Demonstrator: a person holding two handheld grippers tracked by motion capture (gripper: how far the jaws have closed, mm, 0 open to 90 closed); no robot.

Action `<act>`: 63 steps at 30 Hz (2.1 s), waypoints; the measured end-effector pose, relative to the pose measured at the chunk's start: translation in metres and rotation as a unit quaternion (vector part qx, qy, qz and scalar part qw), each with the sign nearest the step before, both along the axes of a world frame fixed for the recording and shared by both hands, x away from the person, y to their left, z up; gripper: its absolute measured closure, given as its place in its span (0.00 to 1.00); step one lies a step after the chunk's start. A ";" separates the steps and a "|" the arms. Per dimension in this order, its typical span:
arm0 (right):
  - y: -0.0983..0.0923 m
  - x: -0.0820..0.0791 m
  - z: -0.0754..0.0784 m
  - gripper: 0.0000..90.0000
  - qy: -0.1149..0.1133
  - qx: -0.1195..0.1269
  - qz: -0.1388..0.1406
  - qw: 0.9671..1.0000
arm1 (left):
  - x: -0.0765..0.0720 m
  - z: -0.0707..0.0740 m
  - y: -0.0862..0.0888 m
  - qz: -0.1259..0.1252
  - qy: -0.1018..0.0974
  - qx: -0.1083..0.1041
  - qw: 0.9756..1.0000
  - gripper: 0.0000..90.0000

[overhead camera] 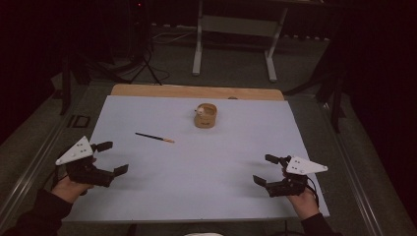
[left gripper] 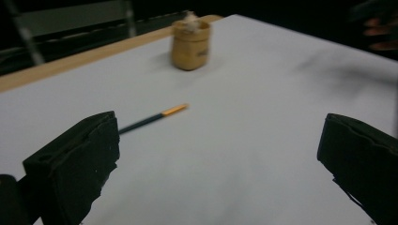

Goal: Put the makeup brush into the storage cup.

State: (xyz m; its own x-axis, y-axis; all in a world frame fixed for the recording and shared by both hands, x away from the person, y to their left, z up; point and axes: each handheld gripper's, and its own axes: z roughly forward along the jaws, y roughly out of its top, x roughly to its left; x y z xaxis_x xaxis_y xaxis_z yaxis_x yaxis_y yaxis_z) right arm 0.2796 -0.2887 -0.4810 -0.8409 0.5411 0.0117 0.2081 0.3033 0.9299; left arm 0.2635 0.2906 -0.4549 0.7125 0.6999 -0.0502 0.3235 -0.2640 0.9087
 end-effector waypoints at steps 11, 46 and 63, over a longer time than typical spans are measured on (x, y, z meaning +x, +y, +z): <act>0.001 0.000 0.000 0.14 0.001 0.001 0.002 1.000 | 0.030 0.020 -0.009 -0.073 0.022 0.034 0.997 0.00; 0.001 0.000 -0.001 0.14 0.008 0.004 0.009 1.000 | 0.120 0.045 -0.054 -0.204 0.059 0.190 0.958 0.00; 0.000 0.001 -0.002 0.14 0.010 0.004 0.010 1.000 | 0.158 0.014 -0.080 -0.248 0.104 0.268 0.925 0.11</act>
State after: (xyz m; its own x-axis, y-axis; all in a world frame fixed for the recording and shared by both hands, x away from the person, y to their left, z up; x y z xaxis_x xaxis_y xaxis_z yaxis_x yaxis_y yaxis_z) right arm 0.2802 -0.2882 -0.4828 -0.8510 0.5241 0.0334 0.2208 0.2994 0.9282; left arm 0.4215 0.2106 -0.4405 0.9664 0.2540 0.0382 0.1947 -0.8212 0.5364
